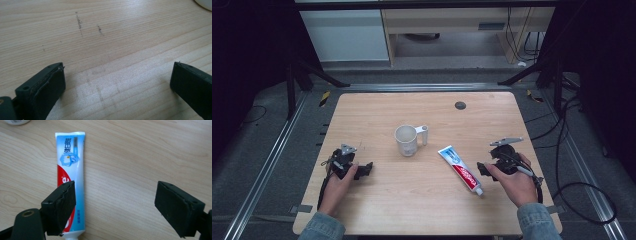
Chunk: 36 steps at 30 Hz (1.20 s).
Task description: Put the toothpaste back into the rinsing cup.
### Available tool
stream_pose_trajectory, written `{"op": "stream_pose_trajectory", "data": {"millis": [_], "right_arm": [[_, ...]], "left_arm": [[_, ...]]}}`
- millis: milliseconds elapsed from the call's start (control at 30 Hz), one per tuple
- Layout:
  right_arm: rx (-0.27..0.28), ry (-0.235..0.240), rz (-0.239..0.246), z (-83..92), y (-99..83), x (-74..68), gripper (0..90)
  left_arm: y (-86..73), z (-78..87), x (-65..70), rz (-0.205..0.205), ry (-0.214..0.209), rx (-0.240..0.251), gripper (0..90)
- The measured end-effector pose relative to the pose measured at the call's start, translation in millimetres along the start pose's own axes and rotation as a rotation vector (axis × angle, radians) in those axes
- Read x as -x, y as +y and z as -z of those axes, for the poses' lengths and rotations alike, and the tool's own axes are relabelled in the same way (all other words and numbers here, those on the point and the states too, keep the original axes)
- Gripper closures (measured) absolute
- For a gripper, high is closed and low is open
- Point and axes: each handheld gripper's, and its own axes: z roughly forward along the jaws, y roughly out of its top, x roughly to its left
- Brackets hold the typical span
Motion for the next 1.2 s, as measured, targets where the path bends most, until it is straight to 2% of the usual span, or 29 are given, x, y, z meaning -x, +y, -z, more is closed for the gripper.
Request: {"op": "stream_pose_trajectory", "data": {"millis": [167, 467, 733, 1200], "right_arm": [[-0.022, 0.005, 0.030, -1.0, 11.4, -6.5, 18.2], [-0.051, 0.020, 0.052, -10.7, 23.9, -15.5, 18.6], [-0.076, 0.032, 0.058, -20.7, 27.8, -22.0, 18.0], [-0.123, 0.064, 0.101, -28.1, 39.8, -33.9, 19.4]], "left_arm": [[0.0, 0.0, 0.0, 0.000, 0.000, 0.000, 0.0], [0.0, 0.0, 0.0, 0.000, 0.000, 0.000, 0.0], [0.2, -0.2, 0.1, 0.001, 0.000, 0.000, 0.0], [0.6, -0.6, 0.3, 0.002, 0.001, 0.001, 0.0]]}}
